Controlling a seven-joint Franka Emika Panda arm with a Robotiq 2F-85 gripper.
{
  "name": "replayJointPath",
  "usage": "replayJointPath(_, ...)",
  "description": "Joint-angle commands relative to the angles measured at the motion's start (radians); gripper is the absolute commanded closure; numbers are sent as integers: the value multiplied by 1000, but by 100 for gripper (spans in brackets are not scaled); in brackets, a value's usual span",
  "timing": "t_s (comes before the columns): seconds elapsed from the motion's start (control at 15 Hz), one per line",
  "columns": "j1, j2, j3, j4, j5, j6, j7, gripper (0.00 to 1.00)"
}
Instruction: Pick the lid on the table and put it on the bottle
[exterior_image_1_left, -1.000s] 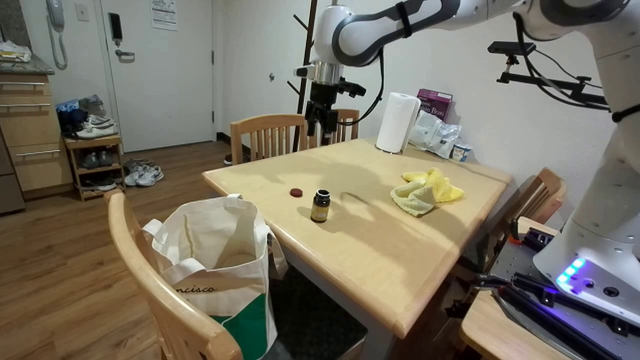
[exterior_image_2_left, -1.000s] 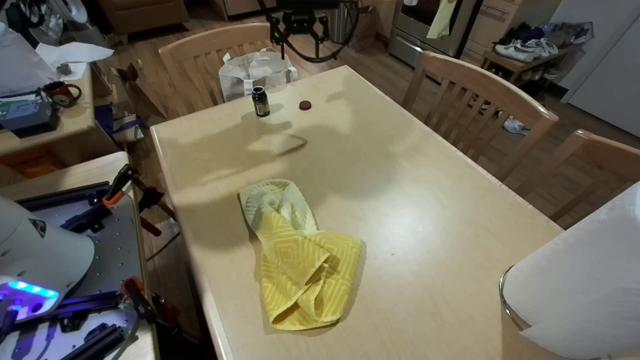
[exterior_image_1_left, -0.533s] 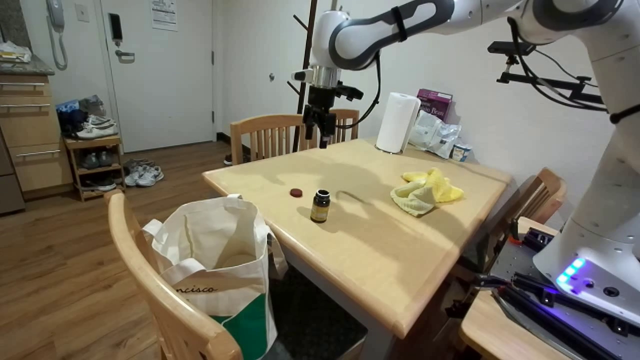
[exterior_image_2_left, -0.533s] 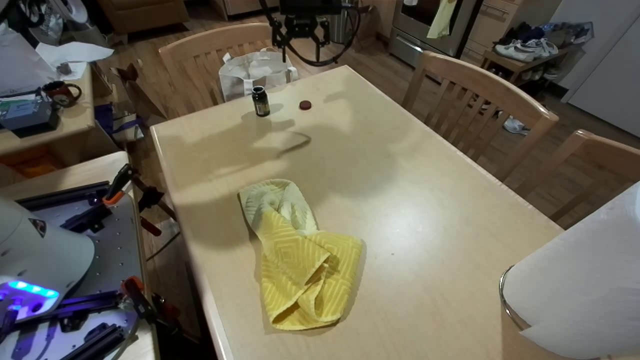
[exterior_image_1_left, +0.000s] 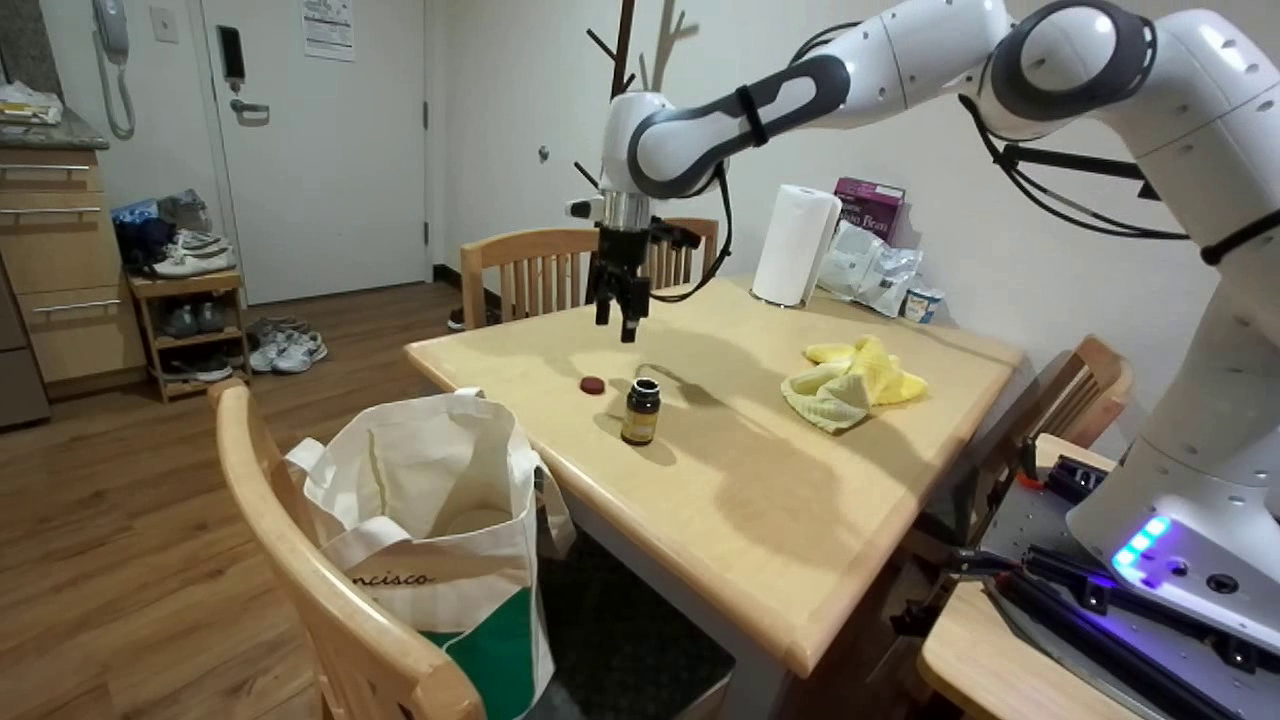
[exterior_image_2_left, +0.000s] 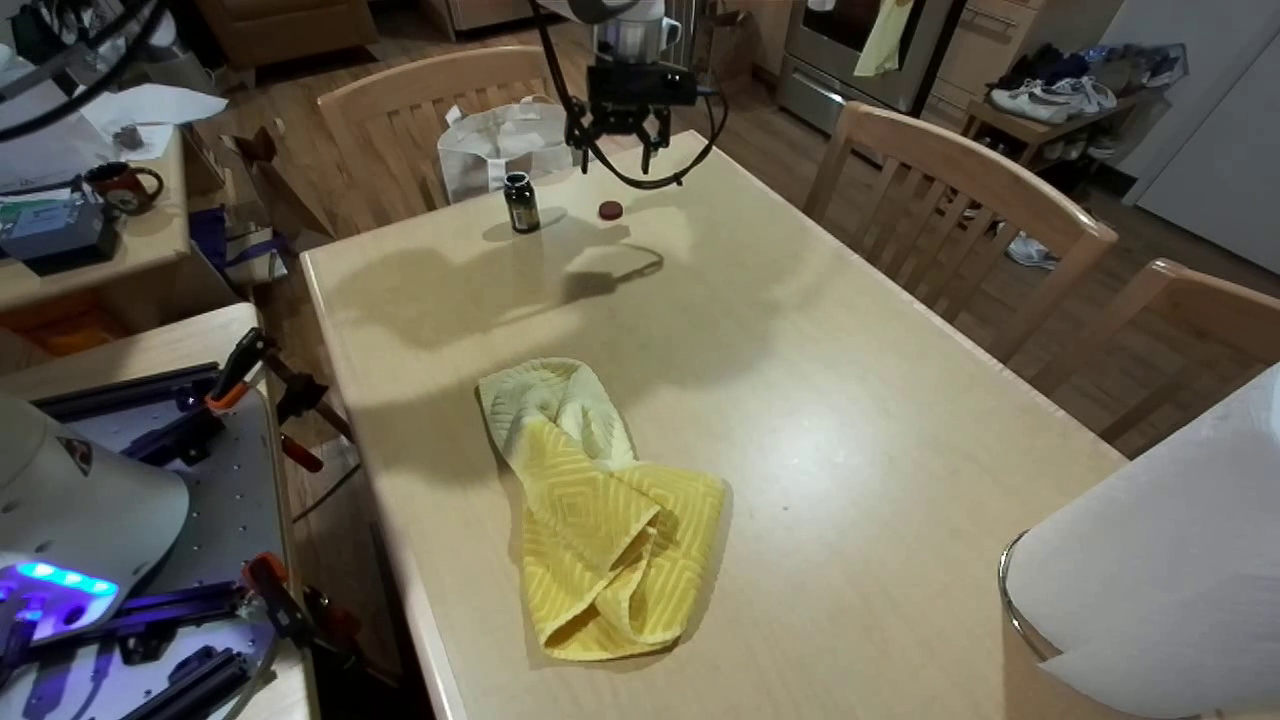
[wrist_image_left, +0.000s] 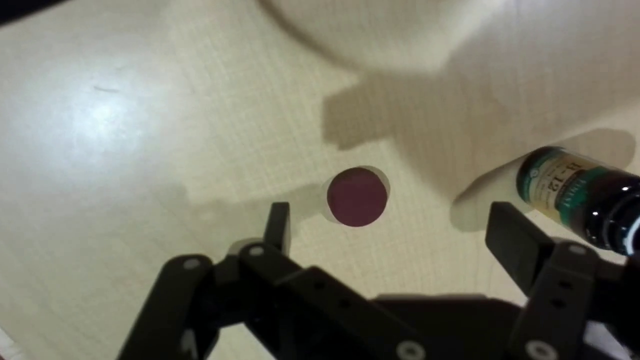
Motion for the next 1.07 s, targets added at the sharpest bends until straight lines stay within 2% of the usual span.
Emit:
replayJointPath(0.0, 9, 105, 5, 138, -10, -15, -24, 0)
replayJointPath(0.4, 46, 233, 5, 293, -8, -79, -15, 0)
replayJointPath(0.93, 100, 351, -23, 438, -21, -193, -2, 0)
replayJointPath(1.0, 106, 363, -27, 454, -23, -204, -2, 25)
